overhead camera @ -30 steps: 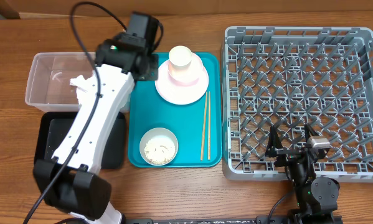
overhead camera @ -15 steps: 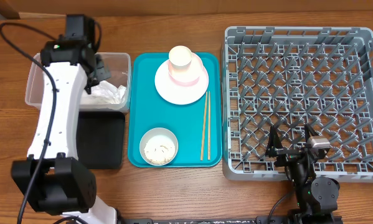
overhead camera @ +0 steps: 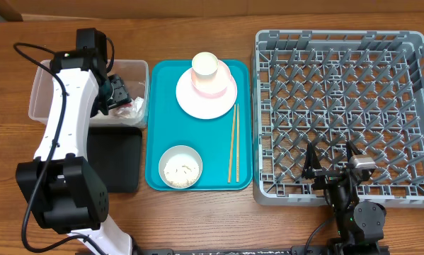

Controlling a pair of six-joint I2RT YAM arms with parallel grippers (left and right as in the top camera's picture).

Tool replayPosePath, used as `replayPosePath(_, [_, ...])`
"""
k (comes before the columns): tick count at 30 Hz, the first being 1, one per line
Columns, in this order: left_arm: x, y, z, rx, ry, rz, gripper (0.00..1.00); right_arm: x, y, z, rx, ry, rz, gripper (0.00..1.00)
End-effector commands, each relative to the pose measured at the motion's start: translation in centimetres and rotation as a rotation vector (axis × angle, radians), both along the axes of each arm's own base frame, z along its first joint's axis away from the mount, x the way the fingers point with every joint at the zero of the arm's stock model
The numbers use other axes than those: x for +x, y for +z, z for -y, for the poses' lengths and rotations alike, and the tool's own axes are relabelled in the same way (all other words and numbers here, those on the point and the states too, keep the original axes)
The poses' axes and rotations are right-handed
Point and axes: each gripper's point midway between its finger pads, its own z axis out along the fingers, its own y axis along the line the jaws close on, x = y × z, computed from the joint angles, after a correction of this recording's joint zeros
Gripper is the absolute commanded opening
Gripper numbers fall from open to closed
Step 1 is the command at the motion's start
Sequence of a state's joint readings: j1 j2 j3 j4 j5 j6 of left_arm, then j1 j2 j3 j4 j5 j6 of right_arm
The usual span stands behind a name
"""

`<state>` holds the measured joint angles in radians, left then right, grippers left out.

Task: Sort waste into correct bins and load items into the dishwasher
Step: 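Carry the red wrapper to the clear bin and release it, then move the left gripper to the white rice bowl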

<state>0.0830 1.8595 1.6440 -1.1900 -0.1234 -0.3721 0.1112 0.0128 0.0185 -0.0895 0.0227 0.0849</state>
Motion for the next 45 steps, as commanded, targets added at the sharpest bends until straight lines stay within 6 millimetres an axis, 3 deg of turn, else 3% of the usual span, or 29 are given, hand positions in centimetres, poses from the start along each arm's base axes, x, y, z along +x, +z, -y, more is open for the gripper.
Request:
replayPosePath(1, [0.3,3.3,3.5,-0.179,-0.077,0.049,0.16,0.0,-0.1,0.0,-0.003,0.001,0.008,1.0])
replayPosePath(4, [-1.0,5.8,8.1,-0.378,-0.207,0.07,0.04,0.0,-0.1,0.0,-0.003,0.001,0.008,1.0])
replayPosePath(10, [-5.2,9.0,14.6,-0.565,-0.413,0.035,0.04,0.0,-0.1,0.0,-0.003,0.001,0.008,1.0])
replayPosePath(13, [-7.4,9.3,17.6,-0.615,-0.494,-0.03,0.04,0.0,-0.1,0.0,-0.003,0.001,0.008,1.0])
replayPosePath(19, [-11.3,8.2,21.6,-0.58,-0.652,-0.159,0.04,0.0,-0.1,0.0,-0.003,0.001,0.008,1.0])
replayPosePath(27, [-14.1,6.6,24.5,-0.373,-0.721,-0.23,0.04,0.0,-0.1,0.0,-0.003,0.001,0.008,1.0])
replayPosePath(33, [-14.6,5.9,24.3,-0.161,-0.652,-0.214,0.04,0.0,-0.1,0.0,-0.003,0.001,0.008,1.0])
replayPosePath(45, [-15.1,5.8,24.8,-0.057,-0.62,-0.18,0.04,0.0,-0.1,0.0,-0.003,0.001,0.008,1.0])
